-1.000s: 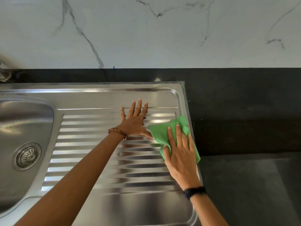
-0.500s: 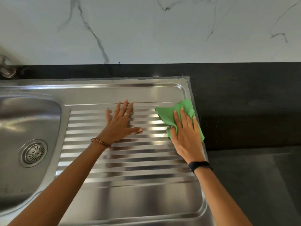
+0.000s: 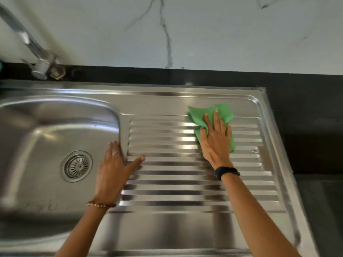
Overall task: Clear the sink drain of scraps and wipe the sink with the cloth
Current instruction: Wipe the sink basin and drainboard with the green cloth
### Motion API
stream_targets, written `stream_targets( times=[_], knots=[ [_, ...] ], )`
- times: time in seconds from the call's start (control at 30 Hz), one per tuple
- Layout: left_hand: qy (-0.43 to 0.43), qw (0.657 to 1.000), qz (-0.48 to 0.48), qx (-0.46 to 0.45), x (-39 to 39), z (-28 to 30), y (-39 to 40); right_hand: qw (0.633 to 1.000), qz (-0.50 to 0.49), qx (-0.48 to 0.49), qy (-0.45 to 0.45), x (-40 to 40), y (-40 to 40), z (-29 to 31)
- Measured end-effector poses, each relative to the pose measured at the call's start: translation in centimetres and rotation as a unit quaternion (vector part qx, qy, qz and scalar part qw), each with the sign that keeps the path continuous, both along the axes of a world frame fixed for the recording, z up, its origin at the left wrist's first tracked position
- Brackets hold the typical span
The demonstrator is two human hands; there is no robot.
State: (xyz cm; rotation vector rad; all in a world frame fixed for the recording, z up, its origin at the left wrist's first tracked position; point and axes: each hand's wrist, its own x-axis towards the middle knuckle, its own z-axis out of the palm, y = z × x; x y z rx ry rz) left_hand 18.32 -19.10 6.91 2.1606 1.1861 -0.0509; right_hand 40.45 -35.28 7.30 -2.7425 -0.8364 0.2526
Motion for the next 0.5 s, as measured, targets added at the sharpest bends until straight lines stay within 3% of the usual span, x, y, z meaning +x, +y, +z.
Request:
stream_targets(
  times=[0.07,0.1,0.3,0.5],
  knots=[
    [-0.072,0.991,0.031,-0.105,-0.5,0.3,-0.5,0.999,0.046,0.005,0.008,-3.0,3.7,-0.1],
    [-0.090,0.989,0.035,-0.115,-0.8,0.2,-0.7,0.997,0.073,0.007,0.010,-4.5,5.7,-0.1],
    [-0.097,0.995,-0.004,-0.001,-0.9,-0.9,-1.3,0.972,0.234,-0.002,0.002,-10.8,15.6,-0.4],
    [0.005,0.998,-0.025,0.054,-0.7,0.2,-2.4,0.948,0.317,0.008,0.021,-10.0,15.0,-0.4]
  ],
)
